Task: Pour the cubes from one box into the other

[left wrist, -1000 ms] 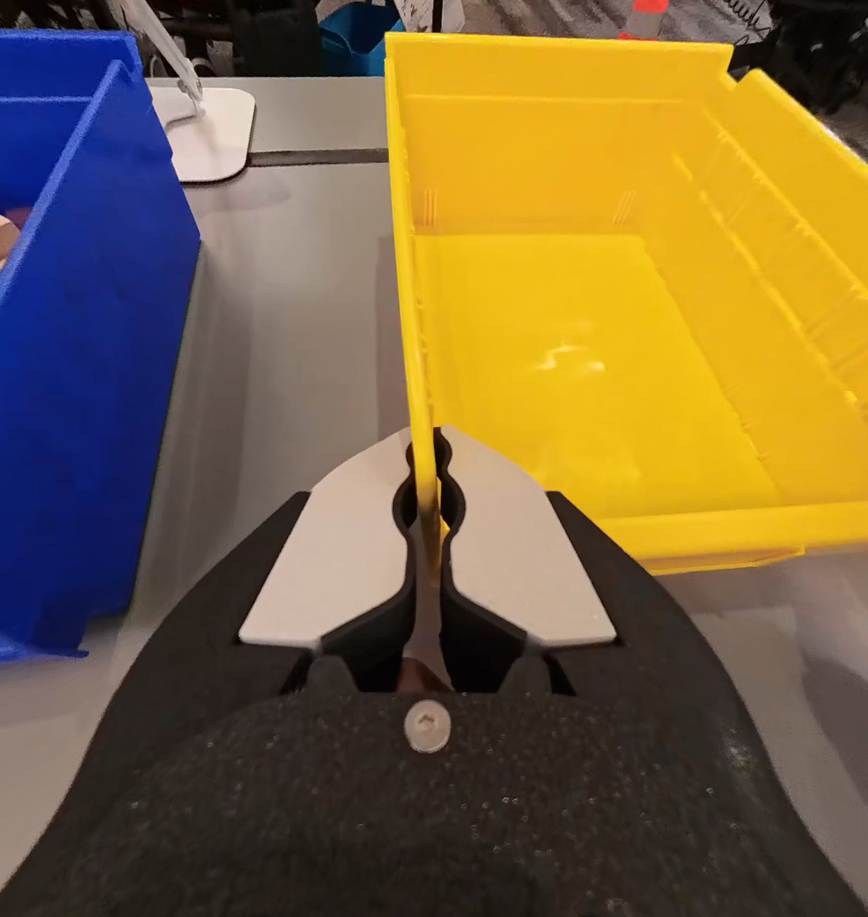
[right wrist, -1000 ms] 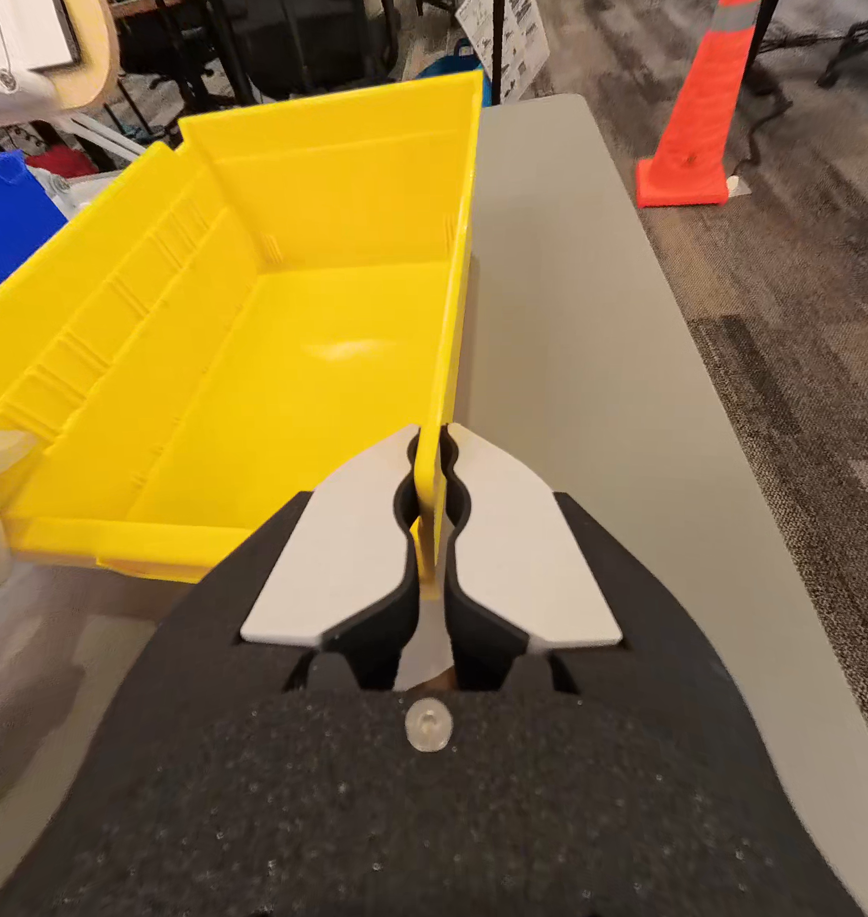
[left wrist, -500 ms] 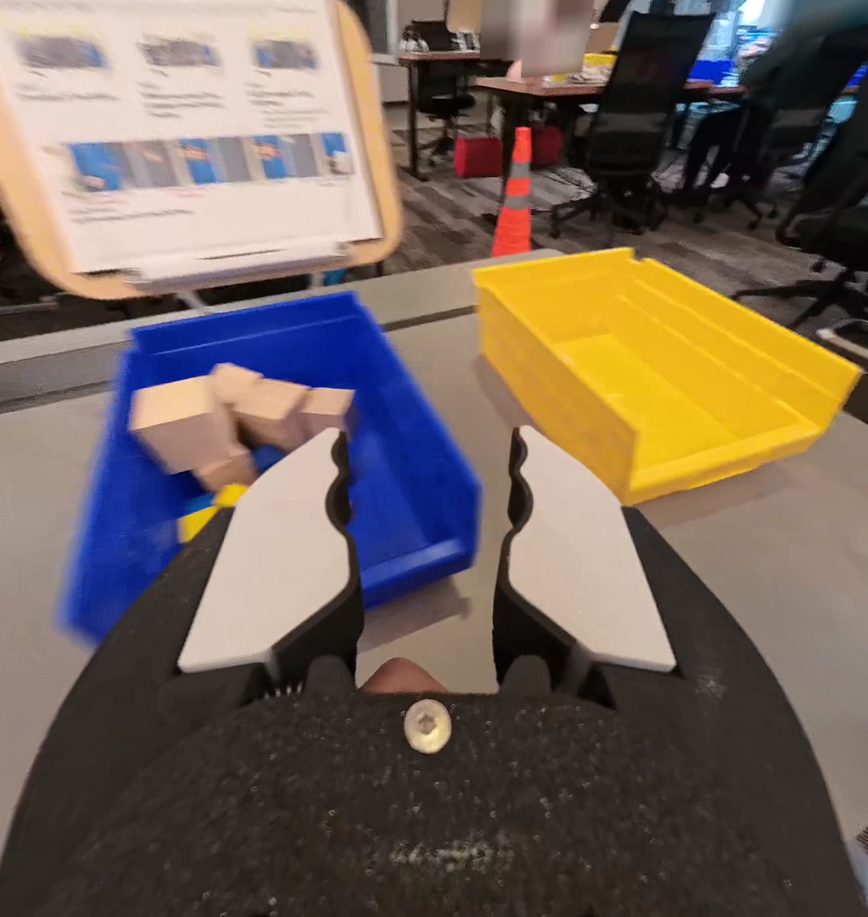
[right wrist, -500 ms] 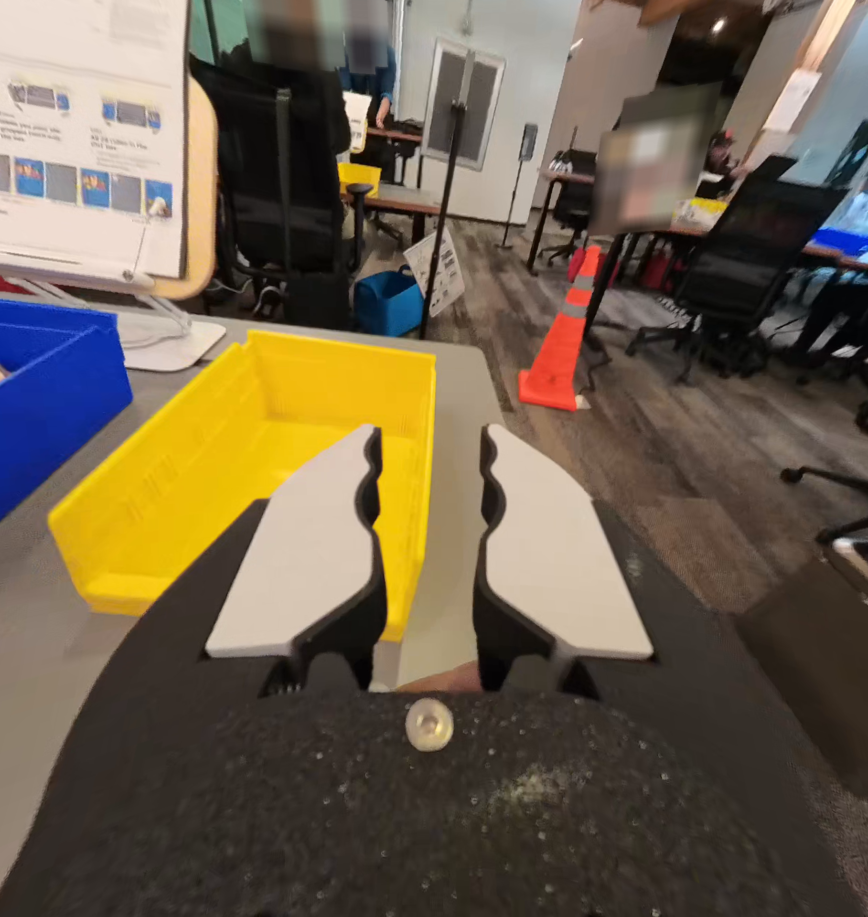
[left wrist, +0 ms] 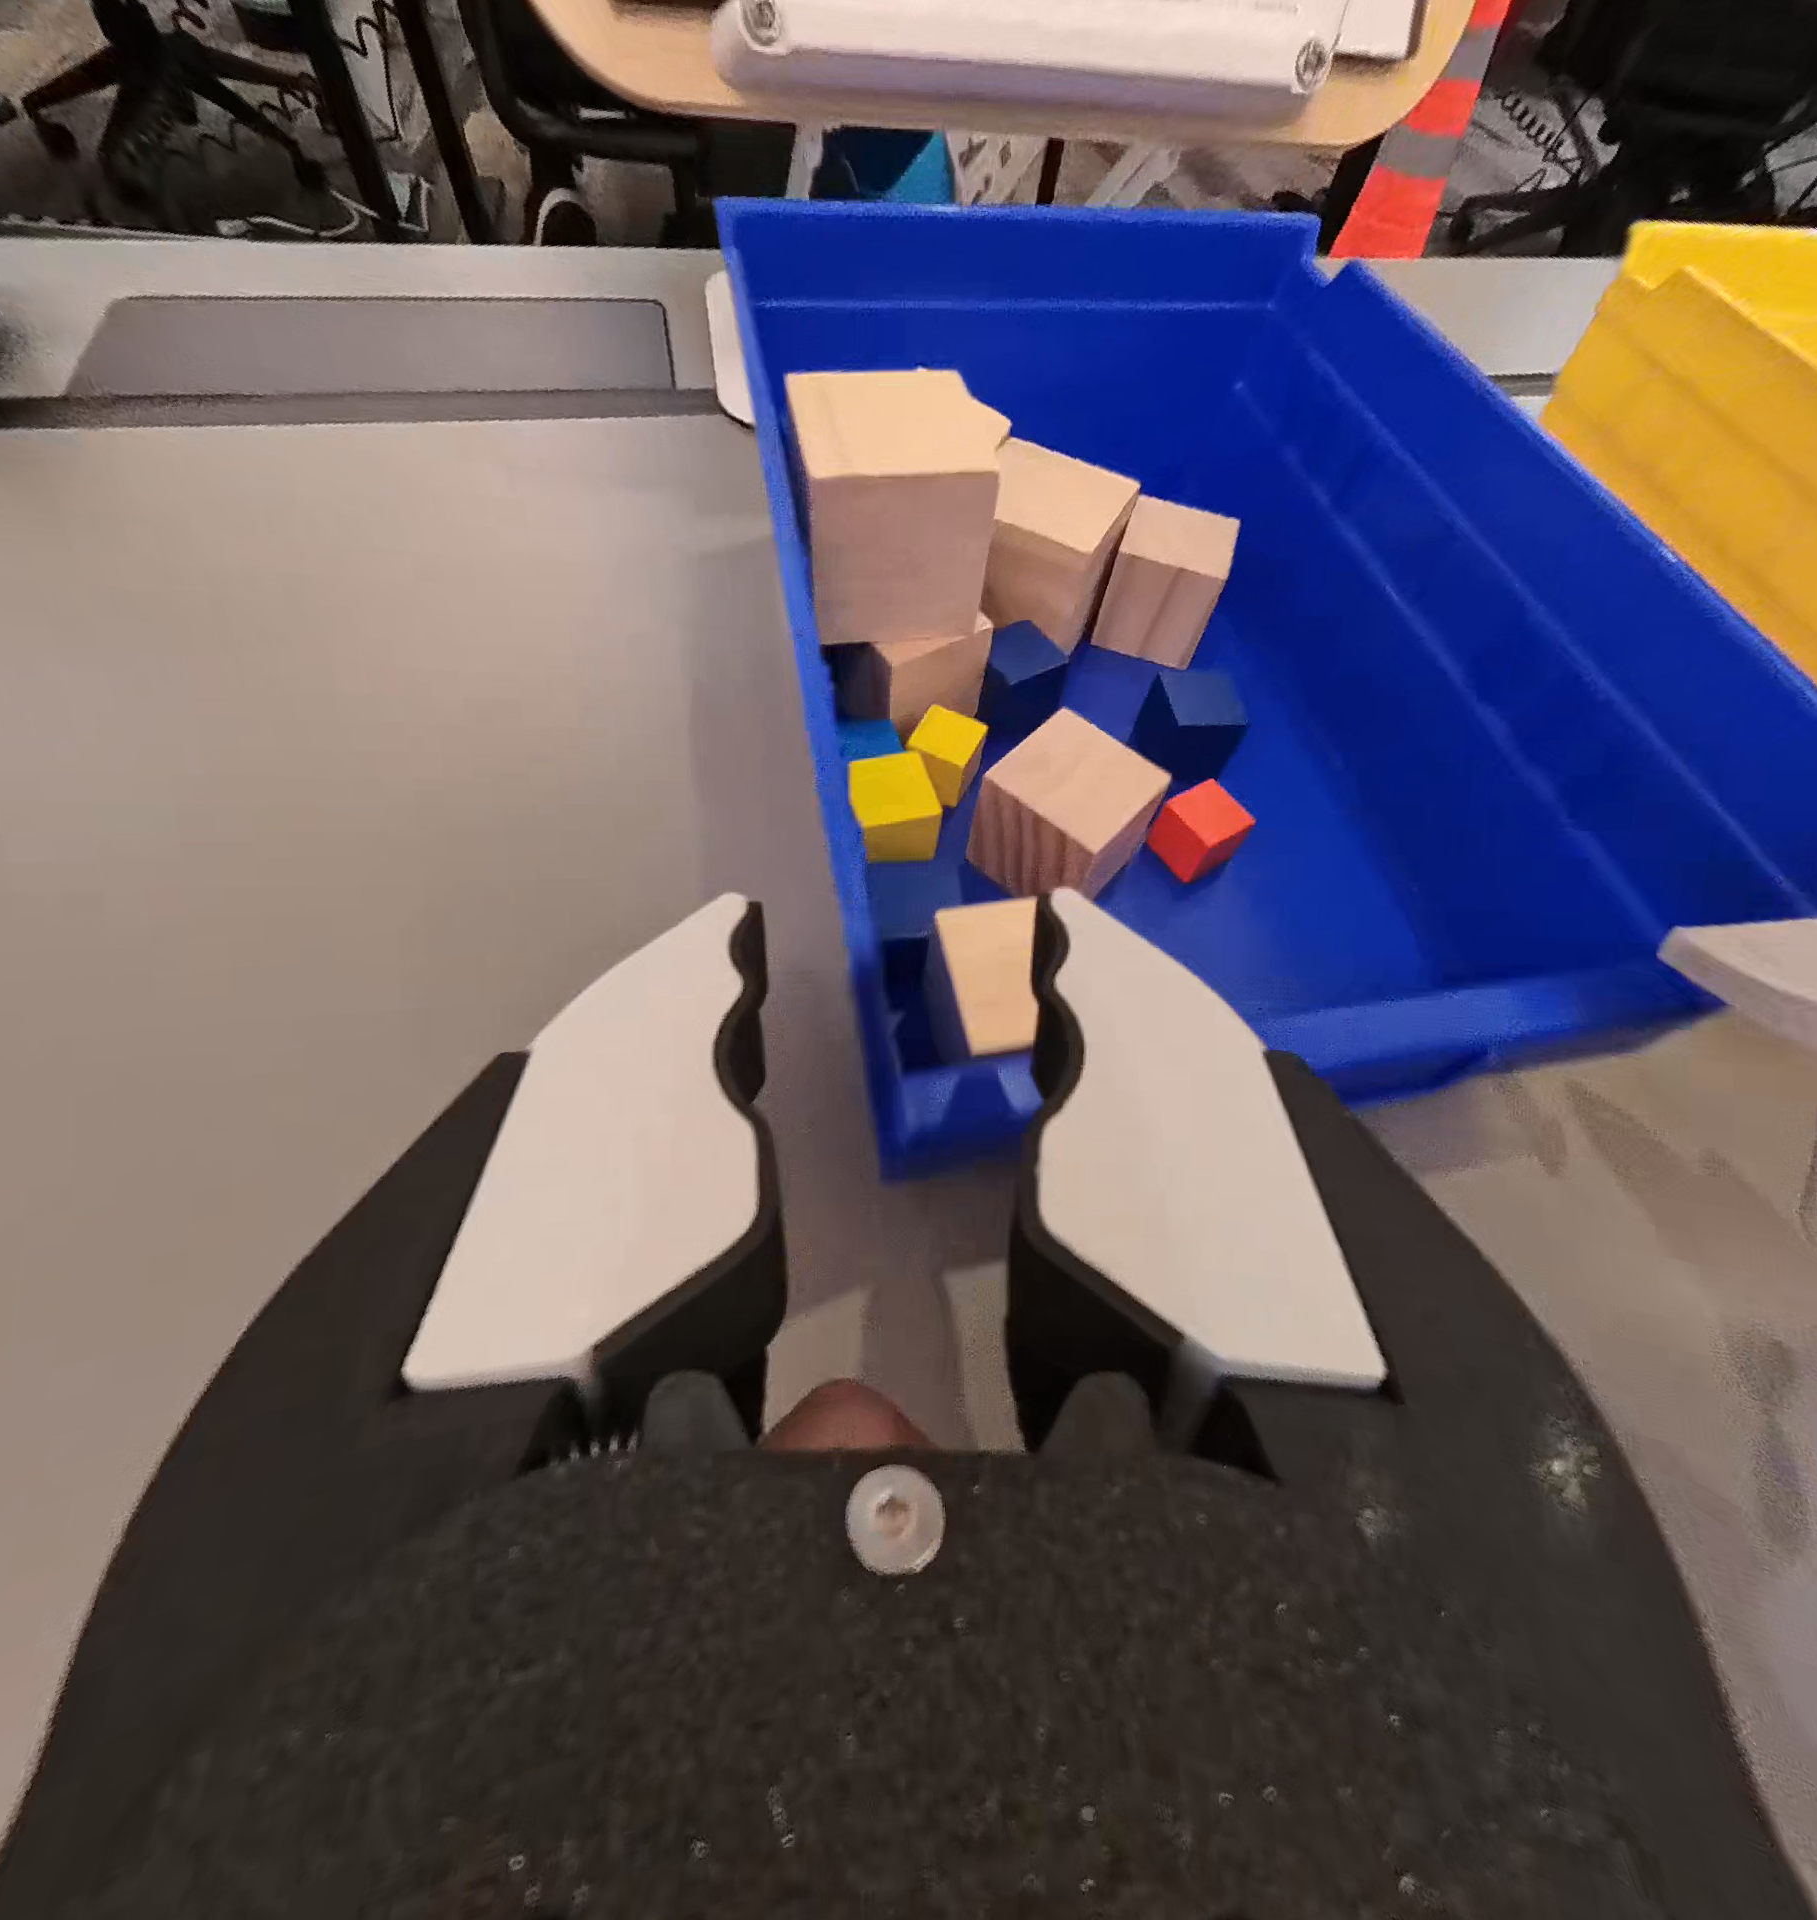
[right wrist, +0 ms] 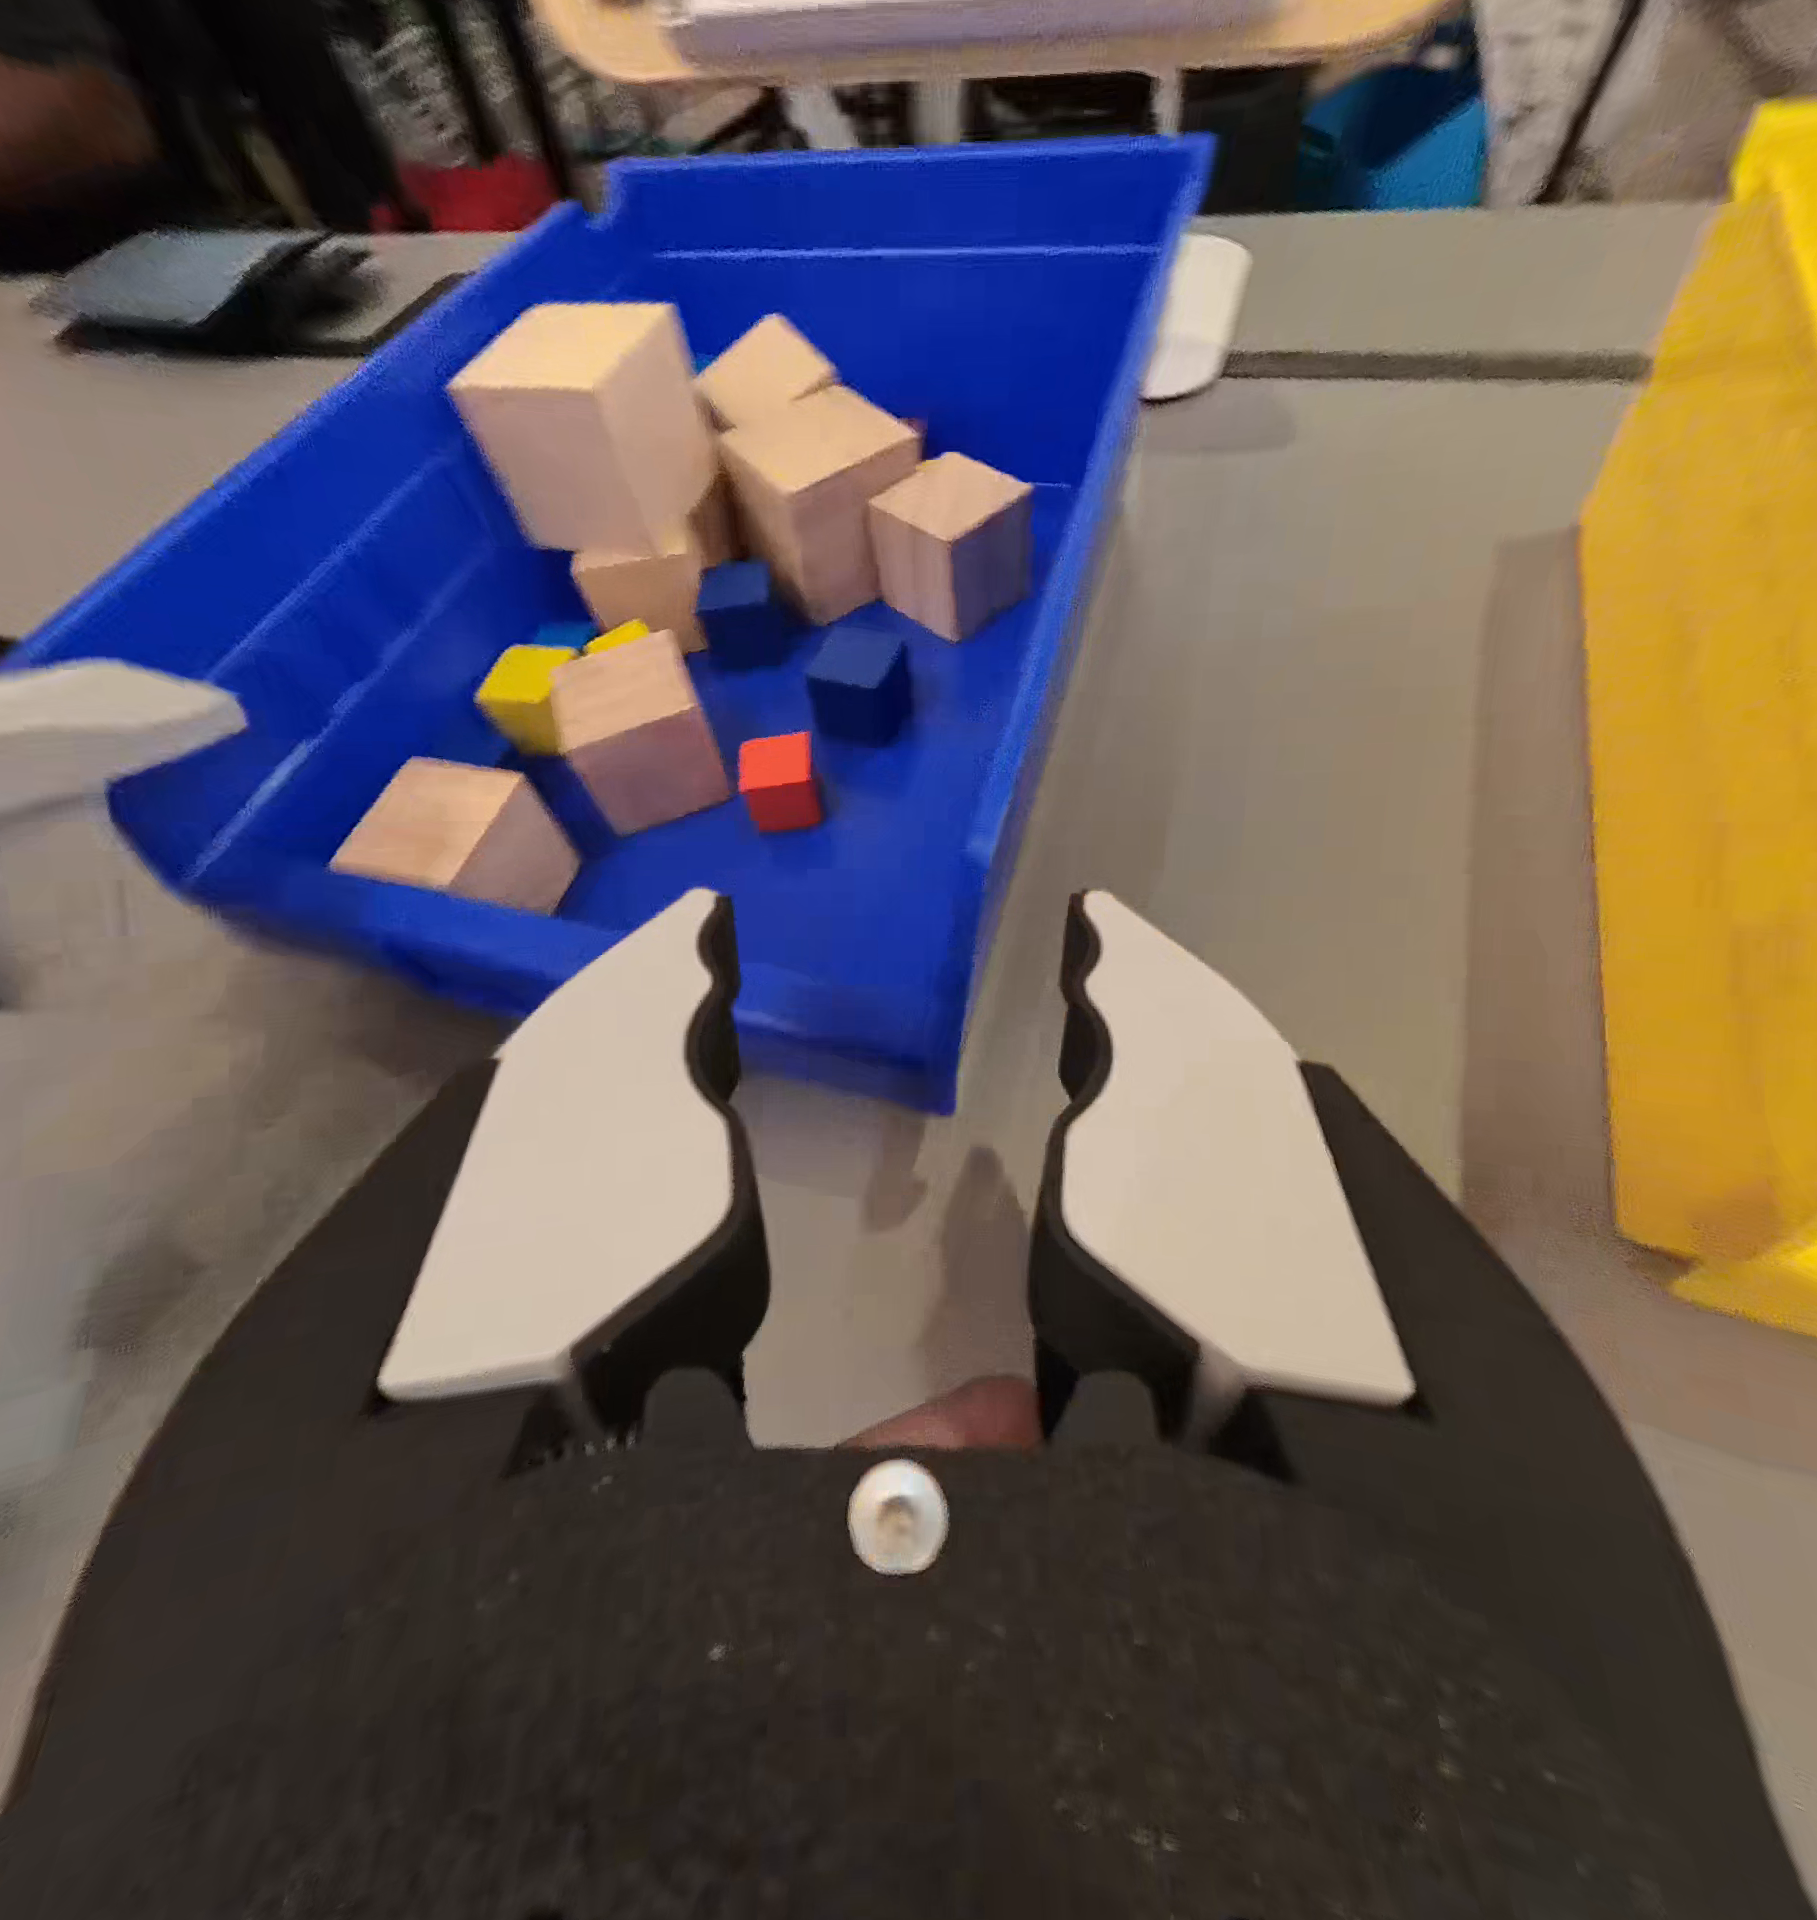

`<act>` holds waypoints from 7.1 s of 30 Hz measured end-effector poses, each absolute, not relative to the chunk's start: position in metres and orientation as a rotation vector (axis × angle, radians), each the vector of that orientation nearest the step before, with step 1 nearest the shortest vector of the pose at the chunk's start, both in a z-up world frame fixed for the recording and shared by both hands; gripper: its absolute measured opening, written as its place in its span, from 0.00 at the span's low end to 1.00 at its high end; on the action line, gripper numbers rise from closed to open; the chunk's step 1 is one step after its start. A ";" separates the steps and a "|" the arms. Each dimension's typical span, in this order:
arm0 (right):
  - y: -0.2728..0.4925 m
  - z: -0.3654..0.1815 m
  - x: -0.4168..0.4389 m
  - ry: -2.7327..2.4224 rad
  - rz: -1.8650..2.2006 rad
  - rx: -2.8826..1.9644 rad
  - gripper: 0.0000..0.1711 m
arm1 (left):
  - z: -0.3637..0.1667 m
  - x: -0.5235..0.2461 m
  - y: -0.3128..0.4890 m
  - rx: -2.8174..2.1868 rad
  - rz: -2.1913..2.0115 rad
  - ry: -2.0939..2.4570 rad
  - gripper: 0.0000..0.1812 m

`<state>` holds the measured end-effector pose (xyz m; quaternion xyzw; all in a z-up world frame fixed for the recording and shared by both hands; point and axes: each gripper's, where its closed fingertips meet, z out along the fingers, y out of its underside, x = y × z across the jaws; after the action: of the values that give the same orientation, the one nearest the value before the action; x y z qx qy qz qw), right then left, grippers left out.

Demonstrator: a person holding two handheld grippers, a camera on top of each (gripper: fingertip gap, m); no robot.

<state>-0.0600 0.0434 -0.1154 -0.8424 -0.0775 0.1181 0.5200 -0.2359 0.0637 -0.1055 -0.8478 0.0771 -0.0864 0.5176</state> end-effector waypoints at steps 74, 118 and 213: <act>-0.019 -0.120 0.193 0.123 0.029 -1.966 0.24 | -0.109 -0.361 -0.001 -1.974 -0.146 0.040 0.24; 0.080 -0.013 -0.104 -1.131 0.304 -2.057 0.24 | -0.128 -0.472 0.045 -2.071 -0.103 0.202 0.02; 0.158 0.057 0.349 -0.366 -0.736 -1.303 0.03 | -0.017 0.079 0.232 -0.925 0.265 0.752 0.01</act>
<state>0.3490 0.1578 0.0574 -0.5891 -0.1653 -0.3325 0.7177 0.0793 0.2317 -0.0169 -0.4344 0.3531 0.1245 0.8193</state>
